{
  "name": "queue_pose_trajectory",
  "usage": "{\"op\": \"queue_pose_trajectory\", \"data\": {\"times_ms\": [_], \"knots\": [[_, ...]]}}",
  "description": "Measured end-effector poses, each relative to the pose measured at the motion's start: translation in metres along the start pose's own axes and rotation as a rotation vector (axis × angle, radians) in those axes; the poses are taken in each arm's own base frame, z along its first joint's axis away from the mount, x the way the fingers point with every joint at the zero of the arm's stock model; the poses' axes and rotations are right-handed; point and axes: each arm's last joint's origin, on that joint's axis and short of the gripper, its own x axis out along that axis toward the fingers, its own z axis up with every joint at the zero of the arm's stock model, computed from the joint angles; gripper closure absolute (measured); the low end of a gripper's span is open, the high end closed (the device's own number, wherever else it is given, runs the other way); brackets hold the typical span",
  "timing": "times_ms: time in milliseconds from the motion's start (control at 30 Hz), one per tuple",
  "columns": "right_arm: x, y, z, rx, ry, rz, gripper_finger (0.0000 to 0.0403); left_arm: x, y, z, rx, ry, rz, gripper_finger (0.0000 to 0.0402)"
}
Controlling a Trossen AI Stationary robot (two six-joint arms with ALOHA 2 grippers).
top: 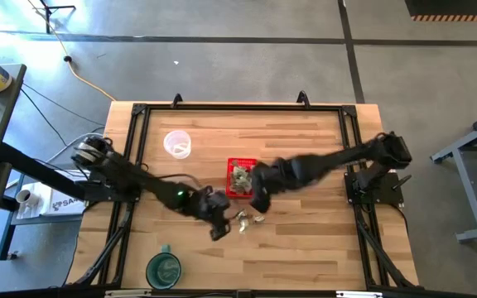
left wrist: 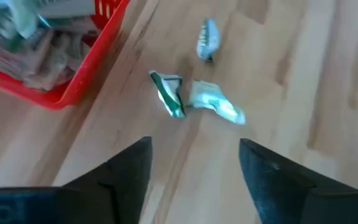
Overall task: Pick and place Stevia / Truvia into bins
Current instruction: Put the truvia packet into the red basket
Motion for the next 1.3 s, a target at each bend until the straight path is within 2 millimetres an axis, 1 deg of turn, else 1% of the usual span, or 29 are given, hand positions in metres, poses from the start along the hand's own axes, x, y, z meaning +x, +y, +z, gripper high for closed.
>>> {"op": "queue_pose_trajectory", "data": {"times_ms": [100, 167, 267, 333, 433, 567, 633, 667, 800, 933, 1033, 1067, 1133, 1167, 1233, 1300], "knots": [[-0.016, 0.01, -0.032, 0.01, 0.036, -0.137, 0.0104, 0.024, 0.009, 0.01, -0.069, 0.019, -0.037, 0.0106], [-0.026, 0.017, -0.049, 0.033, 0.028, -0.201, 0.0103, 0.036, 0.009, 0.016, -0.083, 0.021, -0.033, 0.0101], [-0.034, 0.026, -0.07, 0.067, 0.019, -0.256, 0.0103, 0.051, 0.006, 0.017, -0.052, 0.027, 0.034, 0.0106], [-0.036, 0.031, -0.08, 0.088, 0.012, -0.266, 0.0103, 0.059, 0.006, 0.016, -0.03, 0.045, 0.086, 0.0115], [-0.038, 0.035, -0.089, 0.117, 0.002, -0.27, 0.0103, 0.07, 0.001, 0.019, -0.015, 0.046, 0.092, 0.0133], [-0.038, 0.036, -0.092, 0.143, -0.021, -0.279, 0.0103, 0.085, -0.002, 0.02, -0.008, 0.02, 0.148, 0.0164], [-0.038, 0.036, -0.093, 0.145, -0.031, -0.284, 0.0103, 0.091, 0.0, 0.018, 0.007, 0.036, 0.189, 0.0184], [-0.038, 0.037, -0.093, 0.144, -0.034, -0.282, 0.0103, 0.095, -0.003, 0.02, 0.004, 0.017, 0.174, 0.0194], [-0.038, 0.037, -0.094, 0.144, -0.041, -0.286, 0.0103, 0.105, 0.0, 0.012, 0.021, 0.051, 0.213, 0.0243], [-0.038, 0.035, -0.094, 0.137, -0.033, -0.302, 0.0103, 0.104, 0.003, 0.009, 0.03, 0.106, 0.227, 0.031], [-0.039, 0.034, -0.095, 0.132, -0.033, -0.312, 0.0103, 0.092, 0.004, 0.009, 0.044, 0.16, 0.214, 0.0374], [-0.039, 0.033, -0.094, 0.131, -0.031, -0.319, 0.0103, 0.086, 0.003, 0.009, 0.051, 0.179, 0.204, 0.038], [-0.039, 0.033, -0.095, 0.126, -0.028, -0.325, 0.0103, 0.073, 0.001, 0.009, 0.052, 0.21, 0.193, 0.0375], [-0.039, 0.033, -0.095, 0.123, -0.028, -0.326, 0.0103, 0.064, -0.001, 0.012, 0.046, 0.213, 0.182, 0.0365], [-0.039, 0.032, -0.095, 0.12, -0.025, -0.329, 0.0103, 0.044, -0.004, 0.017, 0.067, 0.239, 0.178, 0.0333], [-0.039, 0.032, -0.095, 0.114, -0.021, -0.332, 0.0103, 0.033, -0.005, 0.016, 0.094, 0.279, 0.195, 0.0293]]}}
